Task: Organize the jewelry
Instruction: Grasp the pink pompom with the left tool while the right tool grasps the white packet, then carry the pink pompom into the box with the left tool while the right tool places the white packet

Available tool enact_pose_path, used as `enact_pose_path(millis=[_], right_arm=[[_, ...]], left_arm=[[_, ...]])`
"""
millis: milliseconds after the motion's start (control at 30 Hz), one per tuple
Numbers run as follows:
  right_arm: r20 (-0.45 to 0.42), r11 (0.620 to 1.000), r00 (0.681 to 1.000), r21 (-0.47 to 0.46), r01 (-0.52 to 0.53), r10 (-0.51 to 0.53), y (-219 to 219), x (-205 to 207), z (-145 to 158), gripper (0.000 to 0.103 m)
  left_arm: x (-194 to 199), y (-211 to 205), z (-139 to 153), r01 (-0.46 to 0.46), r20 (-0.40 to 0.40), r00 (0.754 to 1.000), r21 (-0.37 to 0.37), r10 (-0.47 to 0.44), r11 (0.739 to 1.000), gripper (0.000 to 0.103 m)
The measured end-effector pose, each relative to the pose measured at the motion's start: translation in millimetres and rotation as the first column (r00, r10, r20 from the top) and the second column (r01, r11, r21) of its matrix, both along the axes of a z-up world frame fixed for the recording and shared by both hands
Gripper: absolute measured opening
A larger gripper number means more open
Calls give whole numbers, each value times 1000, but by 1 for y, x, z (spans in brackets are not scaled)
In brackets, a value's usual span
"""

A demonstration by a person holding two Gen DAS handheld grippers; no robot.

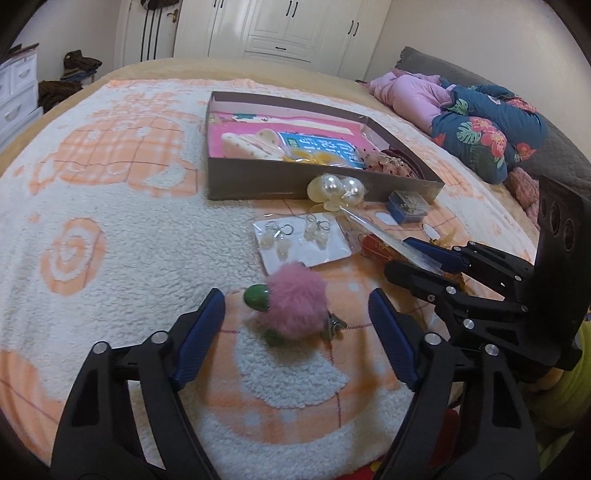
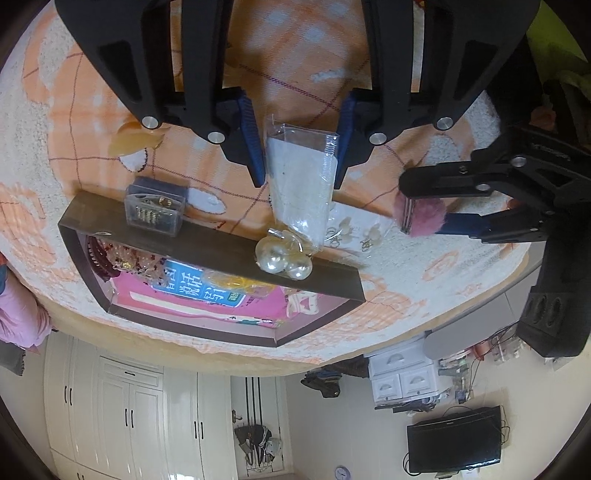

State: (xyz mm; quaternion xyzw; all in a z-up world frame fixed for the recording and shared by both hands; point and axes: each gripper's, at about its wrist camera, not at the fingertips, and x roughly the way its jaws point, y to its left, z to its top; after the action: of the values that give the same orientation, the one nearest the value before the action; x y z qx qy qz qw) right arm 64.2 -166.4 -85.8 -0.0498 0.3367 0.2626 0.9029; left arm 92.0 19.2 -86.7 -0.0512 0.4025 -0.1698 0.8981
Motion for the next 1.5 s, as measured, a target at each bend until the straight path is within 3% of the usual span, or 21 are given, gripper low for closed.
enact_pose_path(millis=[100,267,467,833,1500], right_arm=[[1,1000,1000,8,6,-6,-4,1,2,34],[3,1000,1000,21,17,-17,-9,0,5,33],[18,999,999,33,29,-29,-16,-2,13,33],[68,998,996,52,47,-50,-31,-10,34,33],[129,978,971,82,190,-199,-78,2,57,33]], left_arm=[[3,-6,-3,5,-9,1000,21,-5,1000,61],[3,-3,-4,-3,-10,1000,24,3,1000,29],[1,-1,1,-9,6,1000,14,8,1000,25],[-6,-9,36,1,115,993,3,-1,1000,24],[32,-52,67,55,185,981,-14,-51,998,24]])
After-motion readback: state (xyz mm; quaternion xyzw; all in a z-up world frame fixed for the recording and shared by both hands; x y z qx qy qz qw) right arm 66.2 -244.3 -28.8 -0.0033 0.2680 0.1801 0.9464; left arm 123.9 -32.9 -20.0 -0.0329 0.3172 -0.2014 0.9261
